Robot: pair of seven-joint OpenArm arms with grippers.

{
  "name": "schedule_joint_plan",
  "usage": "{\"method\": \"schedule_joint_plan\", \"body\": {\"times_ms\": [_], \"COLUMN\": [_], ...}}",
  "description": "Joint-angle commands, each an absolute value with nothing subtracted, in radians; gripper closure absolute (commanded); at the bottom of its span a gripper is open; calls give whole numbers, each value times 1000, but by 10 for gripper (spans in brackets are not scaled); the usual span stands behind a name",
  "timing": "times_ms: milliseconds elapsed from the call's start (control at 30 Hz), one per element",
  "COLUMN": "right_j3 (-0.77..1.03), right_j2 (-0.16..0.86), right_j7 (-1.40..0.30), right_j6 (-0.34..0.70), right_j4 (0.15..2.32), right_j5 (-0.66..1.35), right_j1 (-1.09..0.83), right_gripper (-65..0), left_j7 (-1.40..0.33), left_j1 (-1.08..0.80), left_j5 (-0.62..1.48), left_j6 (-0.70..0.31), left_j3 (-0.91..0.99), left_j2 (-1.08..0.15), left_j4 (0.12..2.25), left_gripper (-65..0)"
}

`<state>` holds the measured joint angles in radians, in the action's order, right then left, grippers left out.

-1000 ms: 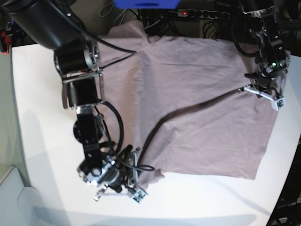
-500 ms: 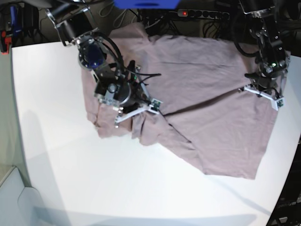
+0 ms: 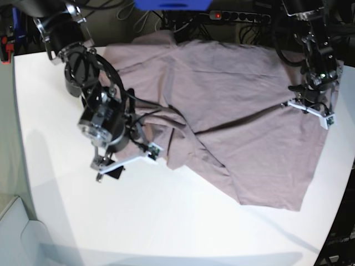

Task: Layout the t-shirt on the table in an organized manner, then fold the t-shirt properly
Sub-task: 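Release and reposition the right gripper over the shirt's folded side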

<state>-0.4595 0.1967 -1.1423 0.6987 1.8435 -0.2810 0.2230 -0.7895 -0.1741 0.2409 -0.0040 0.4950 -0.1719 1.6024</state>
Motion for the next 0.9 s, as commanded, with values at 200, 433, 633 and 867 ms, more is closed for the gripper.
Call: {"method": "schedule_joint_plan", "body": {"times_ms": [200,433,633,867], "right_j3": [-386,-232,-88,-56], "right_j2": [44,-85,-150,-157], "right_j7": [-1234,-1250,-1274,-1354], "right_j6": [698,698,698,698], "right_j4": [1656,1486,1406,1391], "right_j5": [-272,-271,-268,-268], "right_j1": [331,384,423,463], "right_gripper": [-460,-459,-459,-459], "left_j7": [-776,-776,-776,-776], "left_j1": [-170,-171,-171,-171], "left_j5": [242,242,242,242], "left_j6": [-2,-2,-2,-2], "left_j3": [498,498,498,498], "left_j2": [-182,-182,-182,-182], "left_j4": [1620,1620,1620,1620], "left_gripper": [-4,-4,-4,-4]}}
